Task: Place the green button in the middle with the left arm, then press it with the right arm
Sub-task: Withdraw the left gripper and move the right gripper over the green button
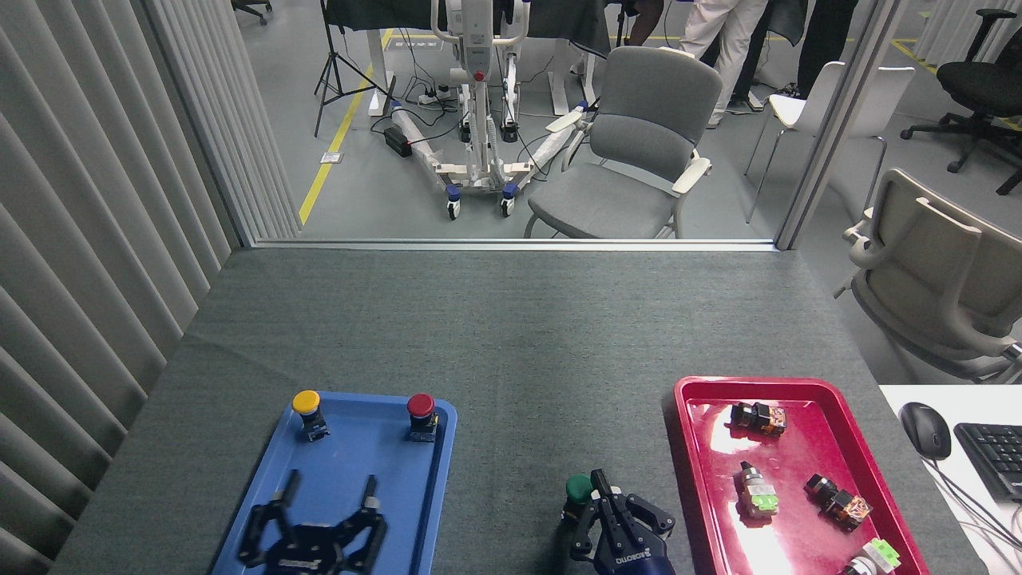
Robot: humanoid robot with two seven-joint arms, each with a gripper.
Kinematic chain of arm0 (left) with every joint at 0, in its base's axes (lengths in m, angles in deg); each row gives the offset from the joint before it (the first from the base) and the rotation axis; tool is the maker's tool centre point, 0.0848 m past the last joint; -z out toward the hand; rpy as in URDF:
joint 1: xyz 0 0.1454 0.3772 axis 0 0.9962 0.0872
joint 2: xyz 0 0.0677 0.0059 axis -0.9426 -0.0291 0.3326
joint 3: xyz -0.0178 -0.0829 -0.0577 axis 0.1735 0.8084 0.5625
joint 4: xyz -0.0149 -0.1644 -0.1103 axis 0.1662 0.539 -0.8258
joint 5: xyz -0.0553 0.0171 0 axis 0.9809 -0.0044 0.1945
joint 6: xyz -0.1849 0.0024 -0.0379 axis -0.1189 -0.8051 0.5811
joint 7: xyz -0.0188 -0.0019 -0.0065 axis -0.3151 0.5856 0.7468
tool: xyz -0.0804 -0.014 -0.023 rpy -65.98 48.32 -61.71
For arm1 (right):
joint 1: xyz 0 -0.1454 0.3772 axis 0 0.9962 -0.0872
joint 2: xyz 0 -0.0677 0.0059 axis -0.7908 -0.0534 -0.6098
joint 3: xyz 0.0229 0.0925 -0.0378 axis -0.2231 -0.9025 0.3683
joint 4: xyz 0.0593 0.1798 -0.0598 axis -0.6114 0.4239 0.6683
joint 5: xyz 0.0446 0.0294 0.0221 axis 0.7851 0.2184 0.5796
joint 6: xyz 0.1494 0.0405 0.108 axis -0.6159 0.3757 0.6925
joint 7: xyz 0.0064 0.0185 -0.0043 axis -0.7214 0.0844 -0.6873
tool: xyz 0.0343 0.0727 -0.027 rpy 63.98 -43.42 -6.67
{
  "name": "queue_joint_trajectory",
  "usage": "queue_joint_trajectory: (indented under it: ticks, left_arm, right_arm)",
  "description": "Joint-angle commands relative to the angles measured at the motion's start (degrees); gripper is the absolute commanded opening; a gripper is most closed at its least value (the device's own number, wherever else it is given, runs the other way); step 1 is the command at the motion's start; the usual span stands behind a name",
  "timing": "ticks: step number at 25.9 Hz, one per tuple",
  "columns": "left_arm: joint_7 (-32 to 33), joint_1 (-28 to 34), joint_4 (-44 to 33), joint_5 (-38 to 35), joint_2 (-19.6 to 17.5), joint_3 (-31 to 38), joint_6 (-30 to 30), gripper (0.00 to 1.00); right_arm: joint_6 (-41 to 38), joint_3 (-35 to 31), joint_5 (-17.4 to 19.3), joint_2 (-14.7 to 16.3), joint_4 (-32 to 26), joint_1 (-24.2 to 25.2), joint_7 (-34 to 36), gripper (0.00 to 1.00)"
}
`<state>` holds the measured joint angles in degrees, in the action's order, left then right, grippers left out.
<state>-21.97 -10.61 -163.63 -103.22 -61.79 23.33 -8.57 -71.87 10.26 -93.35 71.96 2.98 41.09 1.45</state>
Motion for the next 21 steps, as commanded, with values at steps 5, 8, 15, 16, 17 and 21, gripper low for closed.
queue_joint_trajectory:
  ticks: [5, 8, 15, 16, 17, 21]
  left_arm:
    - [0.73, 3.59, -3.15, 0.04, 0.03, 8.05, -0.57, 1.00]
    - [0.73, 3.59, -3.15, 0.04, 0.03, 8.05, -0.48, 1.00]
    - [0.81, 3.76, -3.06, 0.04, -0.41, 8.05, -0.04, 1.00]
    - [0.81, 3.76, -2.98, 0.04, -0.41, 8.05, -0.13, 1.00]
    - [0.73, 3.85, -2.80, 0.13, -0.32, 8.05, -0.13, 1.00]
    - [0.81, 3.24, -1.75, 0.13, -0.41, 8.14, 0.22, 1.00]
  right_arm:
    - [-0.32, 0.48, 0.07, 0.18, 4.23, -0.62, -0.08, 0.00]
    - [-0.24, 0.48, 0.25, 0.27, 4.31, -0.62, -0.08, 0.00]
    - [2.49, 0.57, 2.36, -0.17, -1.57, -0.62, 9.23, 0.35]
    - [3.28, 0.57, 3.06, -0.17, -2.28, -0.53, 11.00, 0.60]
    - [3.81, 0.48, 3.85, -0.17, -2.54, -0.53, 11.70, 0.76]
    - [3.90, -0.22, 5.08, 0.44, -2.54, -0.35, 11.52, 0.91]
